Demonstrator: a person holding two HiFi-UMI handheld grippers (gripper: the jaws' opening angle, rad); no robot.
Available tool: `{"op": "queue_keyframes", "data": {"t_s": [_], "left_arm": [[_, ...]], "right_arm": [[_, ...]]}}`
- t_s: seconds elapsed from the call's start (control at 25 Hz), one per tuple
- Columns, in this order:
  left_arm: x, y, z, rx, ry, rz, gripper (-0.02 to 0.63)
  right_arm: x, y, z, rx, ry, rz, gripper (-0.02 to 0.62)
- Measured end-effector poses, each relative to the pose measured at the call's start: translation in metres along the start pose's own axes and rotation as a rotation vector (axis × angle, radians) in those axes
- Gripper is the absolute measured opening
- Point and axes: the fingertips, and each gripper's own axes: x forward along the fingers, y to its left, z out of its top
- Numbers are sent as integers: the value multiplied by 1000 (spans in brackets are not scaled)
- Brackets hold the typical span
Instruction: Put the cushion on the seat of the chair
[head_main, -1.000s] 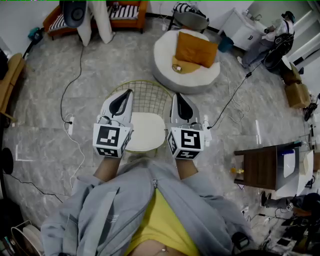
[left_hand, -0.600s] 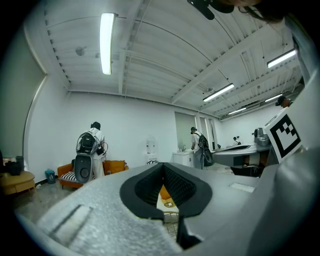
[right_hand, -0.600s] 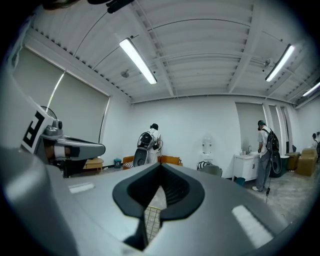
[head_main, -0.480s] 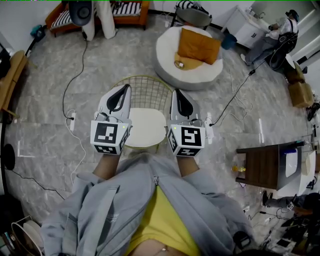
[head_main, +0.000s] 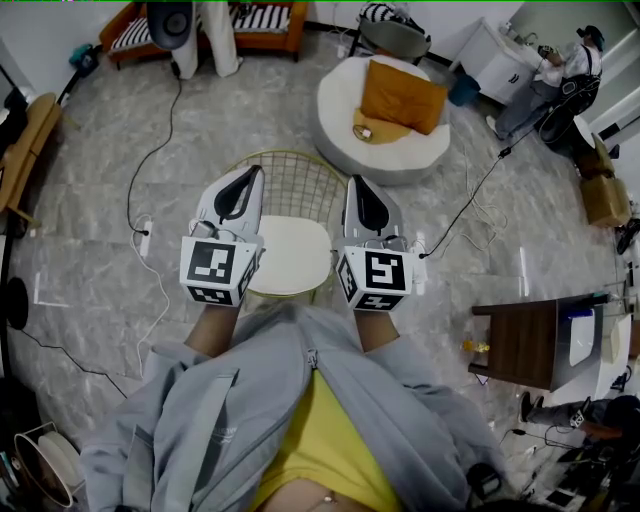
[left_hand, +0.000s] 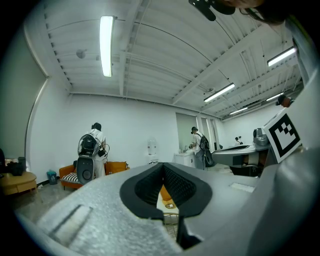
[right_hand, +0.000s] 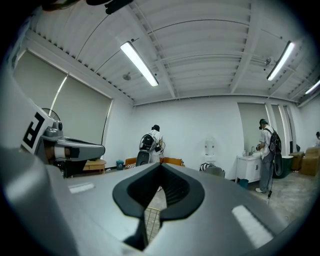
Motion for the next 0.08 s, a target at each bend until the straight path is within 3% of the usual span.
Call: {"op": "queue_keyframes", "data": {"t_s": [0.08], "left_arm": [[3, -3, 0, 1, -1, 0, 9]], "right_arm": [[0, -4, -1, 0, 1, 3, 0]]}}
